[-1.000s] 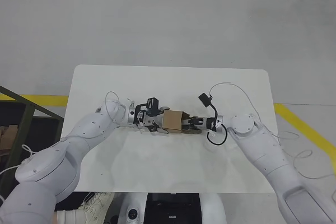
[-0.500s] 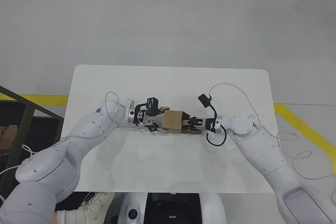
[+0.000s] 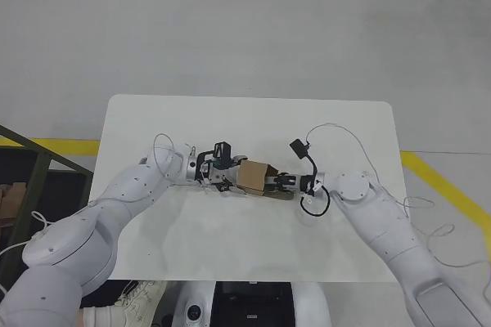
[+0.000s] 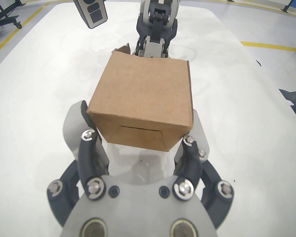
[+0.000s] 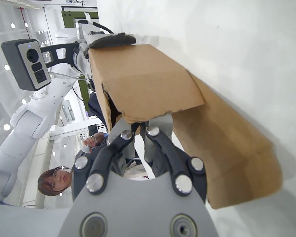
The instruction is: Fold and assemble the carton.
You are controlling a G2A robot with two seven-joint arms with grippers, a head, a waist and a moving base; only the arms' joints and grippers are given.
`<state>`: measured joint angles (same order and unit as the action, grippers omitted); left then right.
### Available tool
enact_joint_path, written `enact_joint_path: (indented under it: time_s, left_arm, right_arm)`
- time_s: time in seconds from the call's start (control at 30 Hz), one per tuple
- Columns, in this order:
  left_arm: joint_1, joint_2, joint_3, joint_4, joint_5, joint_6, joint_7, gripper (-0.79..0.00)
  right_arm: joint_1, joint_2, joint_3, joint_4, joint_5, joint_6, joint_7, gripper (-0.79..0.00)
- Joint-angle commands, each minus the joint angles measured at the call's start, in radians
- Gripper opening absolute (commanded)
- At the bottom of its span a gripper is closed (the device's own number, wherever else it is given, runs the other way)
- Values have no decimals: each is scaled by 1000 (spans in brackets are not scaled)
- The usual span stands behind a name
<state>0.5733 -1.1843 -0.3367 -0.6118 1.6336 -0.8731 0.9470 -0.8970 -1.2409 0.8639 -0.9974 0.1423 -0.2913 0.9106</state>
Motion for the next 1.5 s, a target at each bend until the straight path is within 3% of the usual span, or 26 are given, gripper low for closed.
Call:
enact_joint_path:
  time_s: [0.0,0.23,0.47,0.87,1.47]
  left_arm:
    - [1,0,0,0,-1,-1,-1,-120]
    - [2,0,-2,0,-1,1,1,-126]
    - [2,0,-2,-1,1,0,0,-123]
    - [3,2,-4,-4,2,0,0,-129]
    - [3,3,-5,-10,4,-1,-1,-126]
  right_arm:
    - [-13,9,18,-13,-8,6,7,-785]
    - [-93,53,120,-129,-34,25,28,-785]
    - [-152,79,195,-223,-95,64,-49,-785]
    - [-70,46,120,-92,-73,28,-70,-785]
    - [59,-38,-34,62,17,-27,-26,-785]
